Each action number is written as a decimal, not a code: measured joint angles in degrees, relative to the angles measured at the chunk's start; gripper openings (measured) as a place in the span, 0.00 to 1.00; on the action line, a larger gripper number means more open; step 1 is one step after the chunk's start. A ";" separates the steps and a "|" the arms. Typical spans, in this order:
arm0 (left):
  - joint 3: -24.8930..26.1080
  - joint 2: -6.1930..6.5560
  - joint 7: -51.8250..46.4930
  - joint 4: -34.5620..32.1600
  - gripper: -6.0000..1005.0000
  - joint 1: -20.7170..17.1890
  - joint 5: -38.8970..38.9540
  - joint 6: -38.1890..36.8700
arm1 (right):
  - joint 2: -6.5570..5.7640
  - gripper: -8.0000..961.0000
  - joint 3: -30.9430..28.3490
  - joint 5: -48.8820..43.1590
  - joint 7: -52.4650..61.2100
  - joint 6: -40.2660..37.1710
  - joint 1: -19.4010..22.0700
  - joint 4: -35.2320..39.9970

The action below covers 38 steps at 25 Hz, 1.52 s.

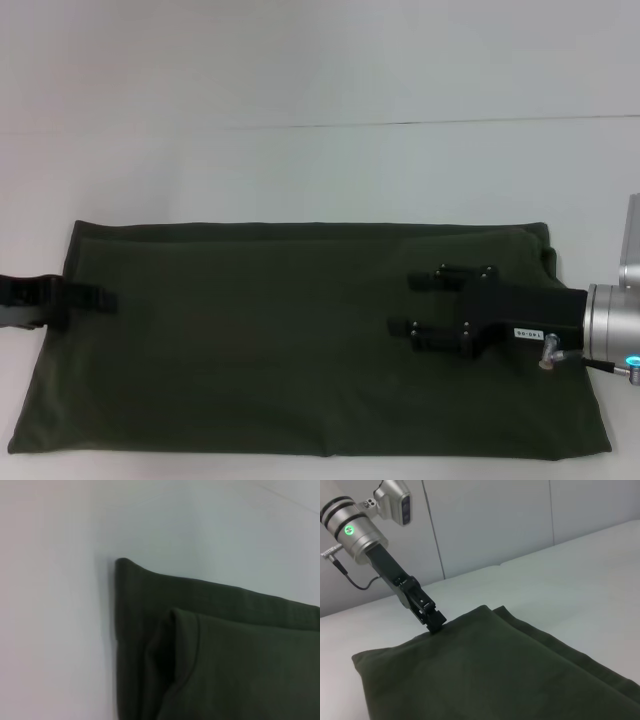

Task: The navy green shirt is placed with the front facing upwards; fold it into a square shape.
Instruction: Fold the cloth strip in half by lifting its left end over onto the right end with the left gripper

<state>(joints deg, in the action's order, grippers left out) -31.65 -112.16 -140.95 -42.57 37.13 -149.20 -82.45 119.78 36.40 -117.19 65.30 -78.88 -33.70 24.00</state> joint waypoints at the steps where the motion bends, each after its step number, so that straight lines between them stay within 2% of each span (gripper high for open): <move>1: 0.00 0.00 0.00 0.00 0.86 0.00 0.00 0.00 | 0.00 0.78 0.00 0.01 0.00 0.00 0.02 0.00; 15: 0.46 -0.29 -0.25 -0.87 0.86 0.03 -0.07 -0.12 | 0.00 0.78 -0.08 0.05 0.00 0.01 0.18 0.00; 21: 2.13 1.03 -2.10 -4.48 0.86 0.21 0.09 -5.01 | -0.06 0.78 -0.23 0.05 0.00 -0.01 0.23 0.00; 25: 2.44 1.39 -2.81 -5.30 0.86 0.00 -0.69 -5.01 | -0.08 0.78 -0.12 0.04 0.00 0.09 0.22 0.00; 38: 0.82 0.39 -2.84 -2.66 0.86 0.06 -3.87 -0.50 | -0.03 0.78 -0.02 -0.02 0.00 0.24 0.13 0.00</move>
<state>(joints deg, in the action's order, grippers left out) -30.83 -111.76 -143.79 -45.23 37.19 -153.06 -82.94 119.75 36.38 -117.21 65.30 -78.64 -33.58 24.00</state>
